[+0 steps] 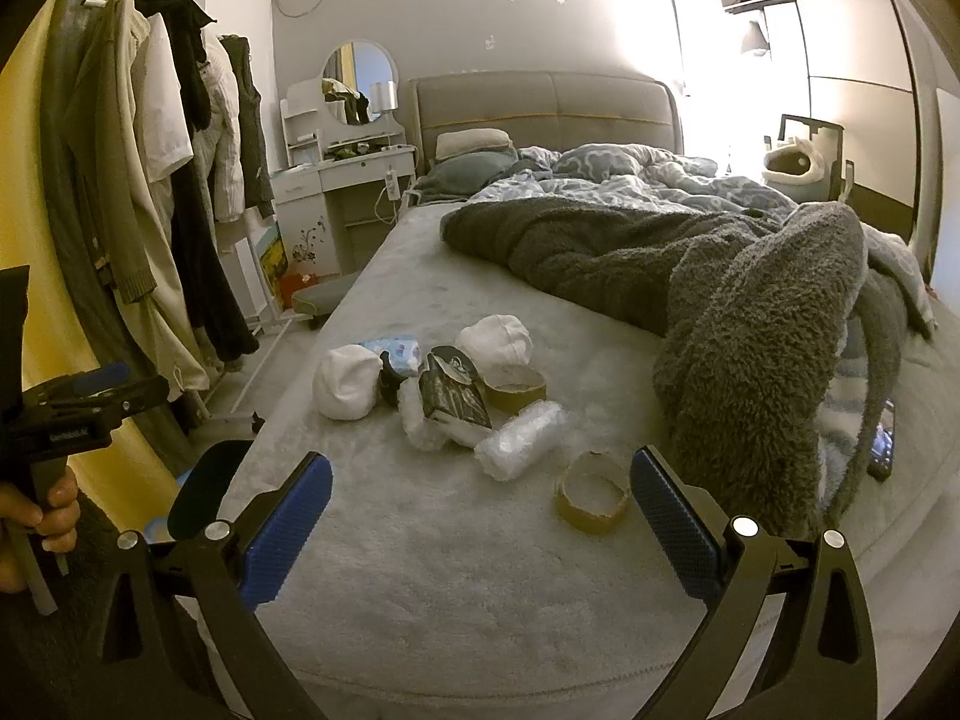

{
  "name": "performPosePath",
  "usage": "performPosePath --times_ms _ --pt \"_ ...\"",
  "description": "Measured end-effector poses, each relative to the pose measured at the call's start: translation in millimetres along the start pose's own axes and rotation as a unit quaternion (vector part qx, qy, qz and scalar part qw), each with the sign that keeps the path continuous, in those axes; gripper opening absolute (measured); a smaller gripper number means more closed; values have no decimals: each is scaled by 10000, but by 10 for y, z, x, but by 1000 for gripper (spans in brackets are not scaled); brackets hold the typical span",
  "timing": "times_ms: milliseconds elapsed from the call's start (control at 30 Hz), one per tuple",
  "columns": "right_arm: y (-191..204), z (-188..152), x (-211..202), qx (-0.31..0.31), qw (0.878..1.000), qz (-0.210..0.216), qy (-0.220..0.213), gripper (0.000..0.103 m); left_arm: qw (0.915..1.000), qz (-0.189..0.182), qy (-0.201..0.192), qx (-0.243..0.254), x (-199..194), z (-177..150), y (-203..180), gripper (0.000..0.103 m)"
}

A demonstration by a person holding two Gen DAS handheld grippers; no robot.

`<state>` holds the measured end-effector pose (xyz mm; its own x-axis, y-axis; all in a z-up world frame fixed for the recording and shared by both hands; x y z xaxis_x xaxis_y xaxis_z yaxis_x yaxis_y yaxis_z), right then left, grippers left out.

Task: Collect trash

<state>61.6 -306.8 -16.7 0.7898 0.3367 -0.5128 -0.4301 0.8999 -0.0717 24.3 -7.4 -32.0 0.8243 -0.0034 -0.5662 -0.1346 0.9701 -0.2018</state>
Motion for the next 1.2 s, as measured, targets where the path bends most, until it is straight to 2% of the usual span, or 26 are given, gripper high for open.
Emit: performPosePath --times_ms 367,567,800,967,1200 --pt "25 1 49 -25 10000 -18 -5 101 9994 -224 47 253 -14 -17 -144 100" --pt "-8 -38 136 -1 9998 -119 133 101 9993 -97 78 343 15 -7 -151 100" --pt "-174 -134 241 261 9992 -150 278 101 9985 -117 146 506 76 7 -187 100" --pt "-213 -180 331 241 9984 -174 479 101 9987 -182 209 425 122 36 -189 99" --pt "-272 -176 430 289 9983 -117 500 100 9983 -380 239 381 192 63 -216 99"
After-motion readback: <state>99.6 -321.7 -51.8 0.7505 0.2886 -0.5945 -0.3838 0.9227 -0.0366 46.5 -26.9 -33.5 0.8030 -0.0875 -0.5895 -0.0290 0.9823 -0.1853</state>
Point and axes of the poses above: each gripper's, at about its wrist camera, not at the fingertips, and x roughly the way its jaws point, y to its left, z to its top, the point moved 3 cm from there along x, roughly the way its jaws point, and after that the axes turned 12 degrees about -x, right-handed, at the moved point
